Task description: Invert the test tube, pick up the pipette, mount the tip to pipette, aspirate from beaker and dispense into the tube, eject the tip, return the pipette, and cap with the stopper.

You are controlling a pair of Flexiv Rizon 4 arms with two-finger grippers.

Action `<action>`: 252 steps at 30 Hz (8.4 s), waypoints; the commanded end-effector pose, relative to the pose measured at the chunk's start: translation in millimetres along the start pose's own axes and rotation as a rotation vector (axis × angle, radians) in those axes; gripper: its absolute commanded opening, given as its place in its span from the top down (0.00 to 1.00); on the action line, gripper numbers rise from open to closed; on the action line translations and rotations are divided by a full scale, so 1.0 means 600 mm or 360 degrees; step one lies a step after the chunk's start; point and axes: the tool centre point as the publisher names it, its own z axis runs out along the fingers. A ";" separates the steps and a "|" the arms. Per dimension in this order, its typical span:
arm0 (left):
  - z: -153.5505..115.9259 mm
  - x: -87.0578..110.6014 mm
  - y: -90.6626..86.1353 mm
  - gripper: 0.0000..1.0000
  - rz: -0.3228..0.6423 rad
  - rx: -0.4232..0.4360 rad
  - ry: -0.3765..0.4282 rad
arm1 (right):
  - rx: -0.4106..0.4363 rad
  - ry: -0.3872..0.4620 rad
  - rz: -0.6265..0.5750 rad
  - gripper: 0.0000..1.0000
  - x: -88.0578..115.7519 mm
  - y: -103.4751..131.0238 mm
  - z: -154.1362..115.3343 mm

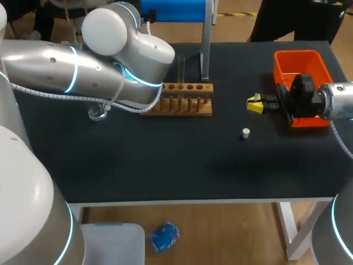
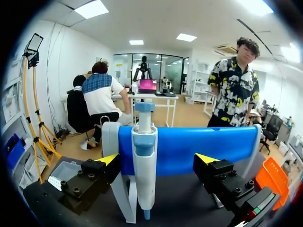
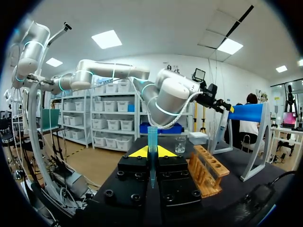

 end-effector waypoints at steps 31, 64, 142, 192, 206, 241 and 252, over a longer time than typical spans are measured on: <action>0.009 0.002 0.005 0.63 0.0034 -0.0020 -0.0025 | 0.0000 0.0000 -0.0002 1.00 0.001 -0.001 -0.001; -0.004 -0.005 -0.024 1.00 0.0040 0.0051 -0.0050 | 0.0000 0.0000 -0.0002 1.00 0.001 -0.001 -0.001; -0.391 0.014 -0.137 1.00 0.0985 0.0070 0.2071 | 0.0000 0.0000 -0.0002 1.00 0.001 -0.001 -0.001; -0.609 0.208 -0.018 1.00 0.0890 0.0337 0.2251 | 0.0000 0.0000 -0.0002 1.00 0.001 -0.001 -0.001; -0.640 0.332 -0.045 1.00 0.0921 0.0329 0.2411 | 0.0000 0.0000 -0.0002 1.00 0.001 -0.001 -0.001; -0.642 0.301 -0.019 1.00 0.0980 0.0233 0.2481 | 0.0000 0.0000 -0.0002 1.00 0.001 -0.001 -0.001; -0.642 0.301 -0.019 1.00 0.0980 0.0233 0.2481 | 0.0035 0.0004 -0.0066 1.00 0.002 0.005 0.007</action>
